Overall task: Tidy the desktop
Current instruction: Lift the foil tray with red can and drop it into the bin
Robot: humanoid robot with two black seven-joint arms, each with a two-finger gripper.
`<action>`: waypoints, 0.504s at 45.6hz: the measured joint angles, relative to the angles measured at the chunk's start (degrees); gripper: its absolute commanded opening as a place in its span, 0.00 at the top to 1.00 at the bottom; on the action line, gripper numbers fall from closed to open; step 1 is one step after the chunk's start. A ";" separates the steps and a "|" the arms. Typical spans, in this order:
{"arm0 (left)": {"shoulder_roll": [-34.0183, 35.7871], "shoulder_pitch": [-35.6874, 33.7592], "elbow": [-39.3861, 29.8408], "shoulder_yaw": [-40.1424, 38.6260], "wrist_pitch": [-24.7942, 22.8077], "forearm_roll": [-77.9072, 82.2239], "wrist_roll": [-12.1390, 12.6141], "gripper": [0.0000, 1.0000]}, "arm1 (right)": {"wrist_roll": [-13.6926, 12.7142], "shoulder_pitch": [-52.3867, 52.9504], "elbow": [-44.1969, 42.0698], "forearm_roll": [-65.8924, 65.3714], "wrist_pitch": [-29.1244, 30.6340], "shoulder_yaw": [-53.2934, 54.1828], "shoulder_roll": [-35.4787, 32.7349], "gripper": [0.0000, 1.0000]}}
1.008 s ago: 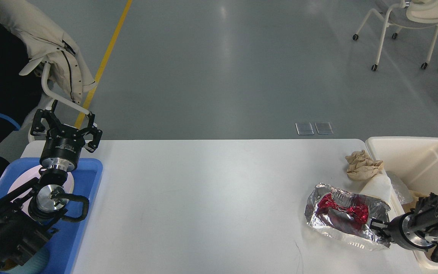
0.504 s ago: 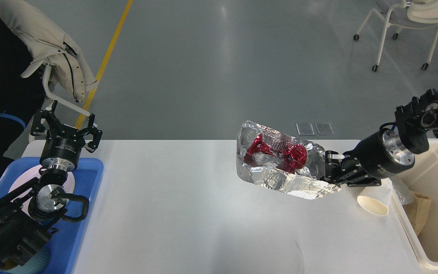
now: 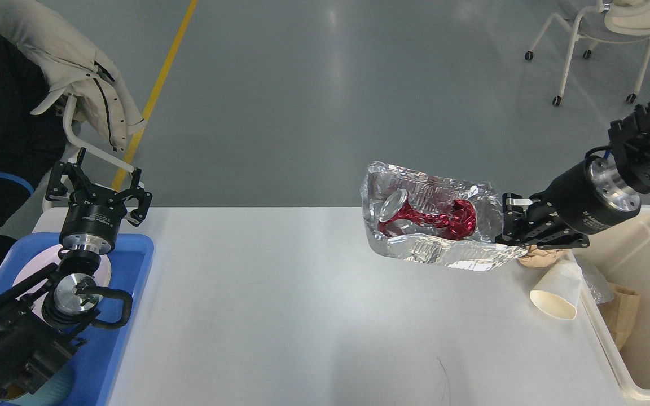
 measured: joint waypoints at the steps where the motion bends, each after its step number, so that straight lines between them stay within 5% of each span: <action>1: 0.00 0.00 0.00 0.00 0.00 0.00 0.00 0.03 | 0.02 -1.64 -1.90 -0.02 -0.40 -0.49 -0.60 1.00; 23: 0.00 0.00 0.00 0.00 0.00 0.00 0.00 0.03 | -0.10 -41.32 -42.28 3.57 -16.32 1.52 -5.68 1.00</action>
